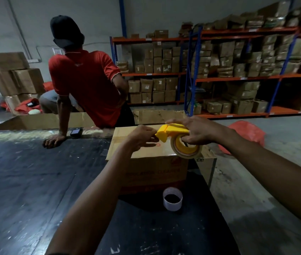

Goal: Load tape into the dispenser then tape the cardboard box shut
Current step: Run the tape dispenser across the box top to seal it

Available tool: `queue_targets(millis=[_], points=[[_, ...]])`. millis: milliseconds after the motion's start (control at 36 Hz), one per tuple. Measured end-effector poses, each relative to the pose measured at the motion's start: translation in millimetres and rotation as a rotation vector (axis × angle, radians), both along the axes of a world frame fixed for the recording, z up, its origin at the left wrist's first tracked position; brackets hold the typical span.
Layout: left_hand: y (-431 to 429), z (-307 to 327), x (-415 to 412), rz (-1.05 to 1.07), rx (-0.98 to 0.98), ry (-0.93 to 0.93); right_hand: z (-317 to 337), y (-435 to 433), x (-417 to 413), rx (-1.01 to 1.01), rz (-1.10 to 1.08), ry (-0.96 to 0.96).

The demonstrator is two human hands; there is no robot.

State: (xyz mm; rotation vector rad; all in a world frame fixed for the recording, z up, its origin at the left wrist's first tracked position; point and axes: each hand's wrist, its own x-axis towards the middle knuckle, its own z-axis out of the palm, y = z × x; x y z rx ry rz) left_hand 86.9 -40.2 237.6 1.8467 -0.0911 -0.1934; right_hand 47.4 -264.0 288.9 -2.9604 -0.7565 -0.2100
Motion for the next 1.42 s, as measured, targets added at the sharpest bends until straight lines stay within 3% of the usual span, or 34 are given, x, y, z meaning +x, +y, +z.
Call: queue_targets(millis=[194, 361, 500, 667, 972, 1417], points=[[-1.3, 27.0, 33.4, -0.215, 0.294, -0.266, 7.8, -2.8, -8.3, 0.091, -0.053, -0.031], [-21.6, 30.5, 65.3, -0.407, 0.321, -0.120, -7.8, 2.9, -16.2, 0.031, -0.140, -0.060], [-39.5, 22.9, 88.3, -0.529, 0.223, 0.077, -27.1, 16.8, -34.8, 0.062, -0.296, -0.240], [-45.3, 13.2, 103.0, -0.561, 0.293, -0.018, -39.8, 31.1, -27.7, 0.108, -0.393, -0.232], [-8.2, -25.0, 155.4, -0.371, 0.472, -0.508, -44.2, 50.5, 7.9, 0.167, -0.375, -0.086], [-10.2, -83.8, 181.7, -0.034, 0.678, -0.600, -35.8, 73.9, 79.3, 0.070, -0.457, 0.139]])
